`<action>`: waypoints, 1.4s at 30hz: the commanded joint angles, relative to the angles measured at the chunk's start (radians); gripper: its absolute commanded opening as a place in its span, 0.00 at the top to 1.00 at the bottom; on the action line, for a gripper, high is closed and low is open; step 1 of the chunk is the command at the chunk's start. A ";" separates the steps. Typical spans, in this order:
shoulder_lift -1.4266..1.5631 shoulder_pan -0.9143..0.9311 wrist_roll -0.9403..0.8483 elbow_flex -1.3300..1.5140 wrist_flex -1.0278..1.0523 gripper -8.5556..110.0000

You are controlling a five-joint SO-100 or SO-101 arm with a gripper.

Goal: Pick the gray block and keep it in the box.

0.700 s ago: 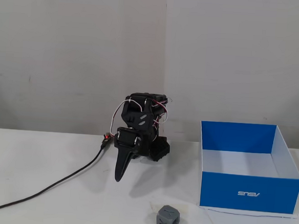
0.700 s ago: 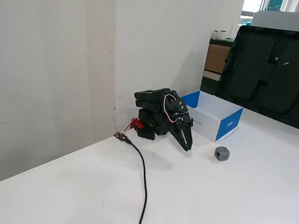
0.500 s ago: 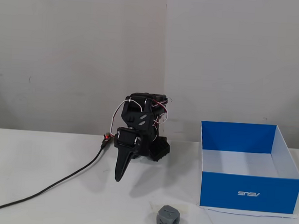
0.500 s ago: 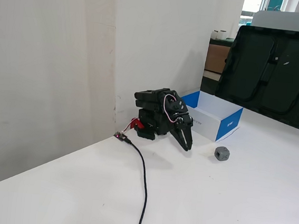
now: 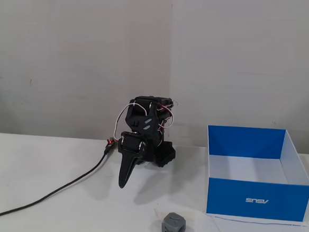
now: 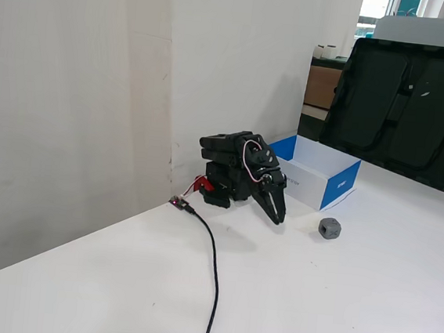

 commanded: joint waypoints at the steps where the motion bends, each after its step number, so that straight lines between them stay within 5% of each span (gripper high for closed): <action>1: 0.118 0.002 0.008 0.006 0.009 0.93; 42: 0.118 -0.109 -0.014 0.006 -0.012 0.92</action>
